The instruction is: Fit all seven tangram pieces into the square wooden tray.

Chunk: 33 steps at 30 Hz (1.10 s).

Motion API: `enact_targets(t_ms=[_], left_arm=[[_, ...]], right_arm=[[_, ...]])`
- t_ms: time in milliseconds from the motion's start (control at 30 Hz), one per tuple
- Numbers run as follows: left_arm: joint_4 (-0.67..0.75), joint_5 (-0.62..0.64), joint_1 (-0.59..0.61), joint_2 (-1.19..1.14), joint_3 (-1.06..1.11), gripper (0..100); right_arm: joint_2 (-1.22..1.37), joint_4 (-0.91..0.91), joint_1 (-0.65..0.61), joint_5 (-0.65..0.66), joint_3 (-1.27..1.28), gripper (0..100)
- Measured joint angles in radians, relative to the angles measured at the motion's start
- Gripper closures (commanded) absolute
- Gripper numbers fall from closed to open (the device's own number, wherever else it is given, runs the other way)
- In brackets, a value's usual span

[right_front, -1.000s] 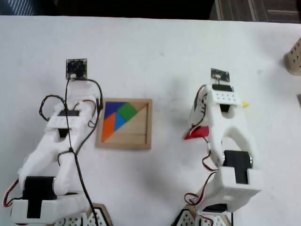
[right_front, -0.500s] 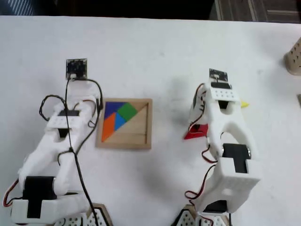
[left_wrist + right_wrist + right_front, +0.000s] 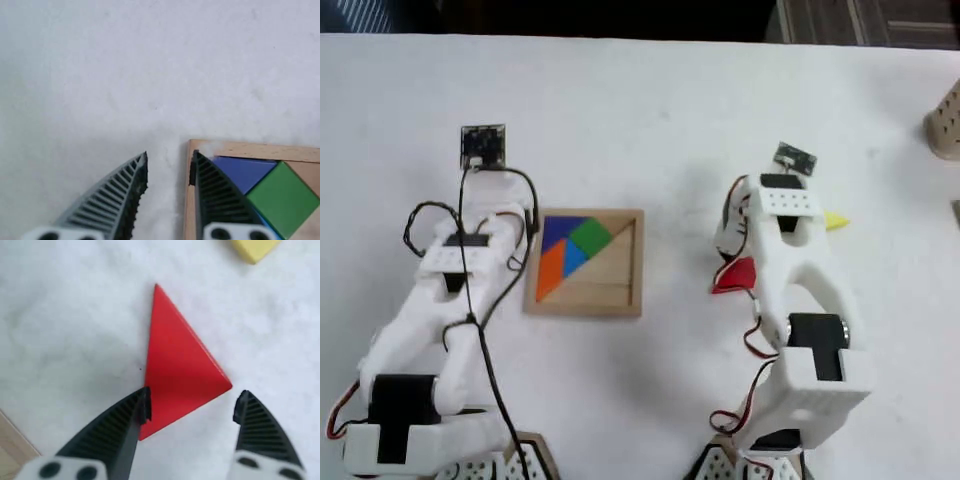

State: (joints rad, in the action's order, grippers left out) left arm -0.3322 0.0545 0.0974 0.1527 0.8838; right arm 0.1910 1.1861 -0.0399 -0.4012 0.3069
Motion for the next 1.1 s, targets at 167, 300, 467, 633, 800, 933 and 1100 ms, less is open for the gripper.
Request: enact_targets(t_ms=[167, 300, 467, 633, 800, 933, 1100], left_arm=[[0.0, -0.066, 0.0, 0.0, 0.0, 84], [0.0, -0.078, 0.0, 0.0, 0.0, 84], [0.0, -0.078, 0.0, 0.0, 0.0, 84], [0.0, -0.078, 0.0, 0.0, 0.0, 84], [0.0, -0.078, 0.0, 0.0, 0.0, 84], [0.0, -0.078, 0.0, 0.0, 0.0, 84], [0.0, -0.078, 0.0, 0.0, 0.0, 84]], right_arm=[[0.0, -0.025, -0.009, -0.014, 0.015, 73.4], [0.0, -0.066, -0.005, -0.014, 0.043, 73.4], [0.006, -0.118, 0.009, -0.017, 0.061, 64.9], [0.058, -0.137, 0.011, -0.046, 0.054, 64.2], [0.095, -0.1, 0.011, -0.066, 0.005, 68.0], [0.109, -0.08, 0.006, -0.066, -0.015, 70.7], [0.109, -0.078, 0.006, -0.066, -0.018, 73.7]])
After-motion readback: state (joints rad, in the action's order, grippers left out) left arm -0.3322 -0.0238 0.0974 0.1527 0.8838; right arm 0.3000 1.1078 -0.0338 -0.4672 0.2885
